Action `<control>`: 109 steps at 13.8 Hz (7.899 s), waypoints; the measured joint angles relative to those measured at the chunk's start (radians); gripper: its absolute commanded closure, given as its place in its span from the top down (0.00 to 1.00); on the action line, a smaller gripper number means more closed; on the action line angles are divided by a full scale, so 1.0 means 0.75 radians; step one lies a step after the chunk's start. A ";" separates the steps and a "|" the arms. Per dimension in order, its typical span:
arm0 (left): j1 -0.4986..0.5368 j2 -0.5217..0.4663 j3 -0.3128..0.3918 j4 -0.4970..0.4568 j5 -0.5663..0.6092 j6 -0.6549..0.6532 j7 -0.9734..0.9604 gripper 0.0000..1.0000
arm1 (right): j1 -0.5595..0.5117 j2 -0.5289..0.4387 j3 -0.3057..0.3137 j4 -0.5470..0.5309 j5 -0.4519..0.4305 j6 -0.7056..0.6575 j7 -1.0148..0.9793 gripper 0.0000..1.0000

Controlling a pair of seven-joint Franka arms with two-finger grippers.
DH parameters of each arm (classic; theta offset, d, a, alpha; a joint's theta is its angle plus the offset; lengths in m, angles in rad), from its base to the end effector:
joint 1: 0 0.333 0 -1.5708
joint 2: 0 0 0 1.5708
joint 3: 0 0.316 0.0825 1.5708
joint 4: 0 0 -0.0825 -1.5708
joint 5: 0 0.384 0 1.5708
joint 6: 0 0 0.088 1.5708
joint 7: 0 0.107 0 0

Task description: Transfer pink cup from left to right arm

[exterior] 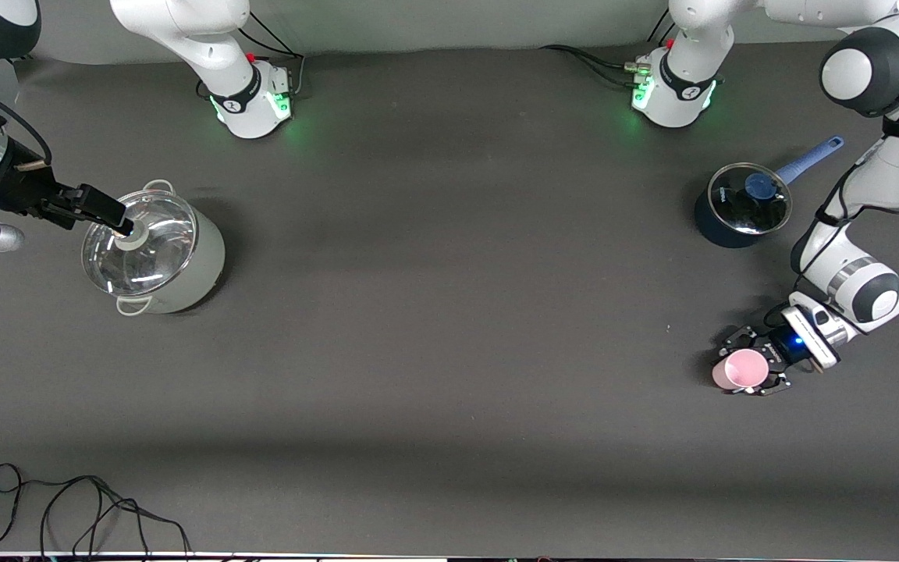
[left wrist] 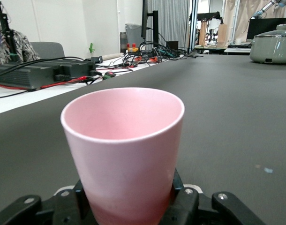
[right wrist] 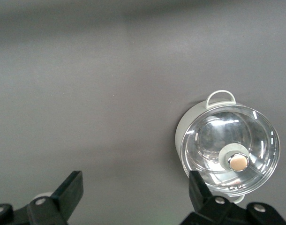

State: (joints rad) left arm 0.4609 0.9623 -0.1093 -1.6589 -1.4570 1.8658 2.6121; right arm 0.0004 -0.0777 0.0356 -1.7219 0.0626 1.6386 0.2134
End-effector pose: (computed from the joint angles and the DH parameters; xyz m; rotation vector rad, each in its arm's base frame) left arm 0.6103 0.1470 0.0591 1.7245 -1.0984 1.3914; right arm 0.5336 0.0262 0.6012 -3.0703 0.2801 0.0201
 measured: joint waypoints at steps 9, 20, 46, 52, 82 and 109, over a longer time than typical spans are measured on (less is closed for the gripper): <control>-0.054 -0.448 -0.550 -0.427 -0.499 0.676 0.000 0.43 | 0.000 0.000 -0.009 0.001 0.000 -0.016 0.014 1.00; -0.099 -1.005 -1.302 -0.609 -1.167 1.280 -0.161 0.43 | 0.240 0.087 0.055 0.207 0.113 -0.101 0.940 0.99; -0.215 -1.102 -1.377 -0.399 -1.171 1.612 -0.415 0.46 | 0.910 0.743 0.063 0.890 0.188 0.092 2.124 0.00; -0.219 -1.103 -1.375 -0.399 -1.169 1.613 -0.404 0.50 | 0.911 0.745 0.059 0.905 0.188 0.098 2.116 0.00; -0.099 -0.865 -1.074 -0.390 -1.138 1.774 -0.608 0.99 | 0.318 0.372 -0.387 0.314 0.093 -0.206 -0.152 0.00; 0.173 -0.896 -0.950 -0.474 0.810 0.939 -2.906 1.00 | 0.340 0.386 -0.392 -0.274 0.215 0.570 -0.188 0.99</control>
State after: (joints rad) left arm 0.5905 0.2902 -0.8219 -2.0145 -0.8495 2.5698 0.4328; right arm 0.2552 0.2116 -0.2582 -1.9273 0.2241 2.0664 0.0726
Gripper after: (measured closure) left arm 0.000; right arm 0.004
